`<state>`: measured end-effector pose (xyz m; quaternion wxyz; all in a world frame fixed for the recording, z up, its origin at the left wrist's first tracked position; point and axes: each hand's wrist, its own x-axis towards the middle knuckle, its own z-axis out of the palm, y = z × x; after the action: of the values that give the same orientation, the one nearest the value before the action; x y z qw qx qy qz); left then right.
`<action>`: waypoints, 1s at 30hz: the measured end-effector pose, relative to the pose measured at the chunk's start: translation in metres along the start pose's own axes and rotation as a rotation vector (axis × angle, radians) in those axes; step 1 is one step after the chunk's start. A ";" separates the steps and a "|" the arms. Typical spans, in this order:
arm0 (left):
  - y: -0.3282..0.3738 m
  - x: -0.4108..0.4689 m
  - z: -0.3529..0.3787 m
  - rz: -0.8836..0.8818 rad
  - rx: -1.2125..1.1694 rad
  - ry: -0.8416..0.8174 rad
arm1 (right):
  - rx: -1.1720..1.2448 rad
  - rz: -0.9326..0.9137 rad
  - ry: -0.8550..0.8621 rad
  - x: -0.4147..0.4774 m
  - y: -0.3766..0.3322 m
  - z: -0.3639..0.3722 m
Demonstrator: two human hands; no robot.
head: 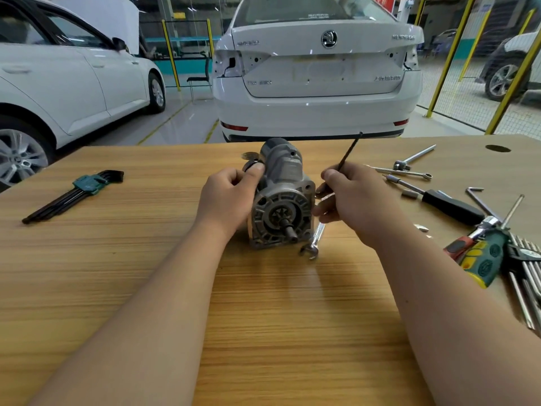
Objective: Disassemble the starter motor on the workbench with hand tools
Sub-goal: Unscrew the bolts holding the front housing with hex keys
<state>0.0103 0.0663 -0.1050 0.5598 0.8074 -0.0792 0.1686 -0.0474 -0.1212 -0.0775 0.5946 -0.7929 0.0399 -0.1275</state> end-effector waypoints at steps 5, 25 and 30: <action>0.008 -0.008 0.005 0.072 0.011 -0.095 | 0.123 0.128 0.203 0.004 0.004 0.003; 0.004 -0.007 0.000 0.268 0.224 0.200 | 0.350 -0.095 0.076 0.004 -0.008 -0.006; -0.003 -0.003 -0.007 0.098 0.085 -0.038 | -0.156 -0.172 -0.269 -0.016 -0.019 -0.012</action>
<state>0.0075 0.0734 -0.1068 0.5144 0.8287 -0.1222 0.1837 -0.0679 -0.1239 -0.0590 0.5182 -0.8469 -0.0983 -0.0673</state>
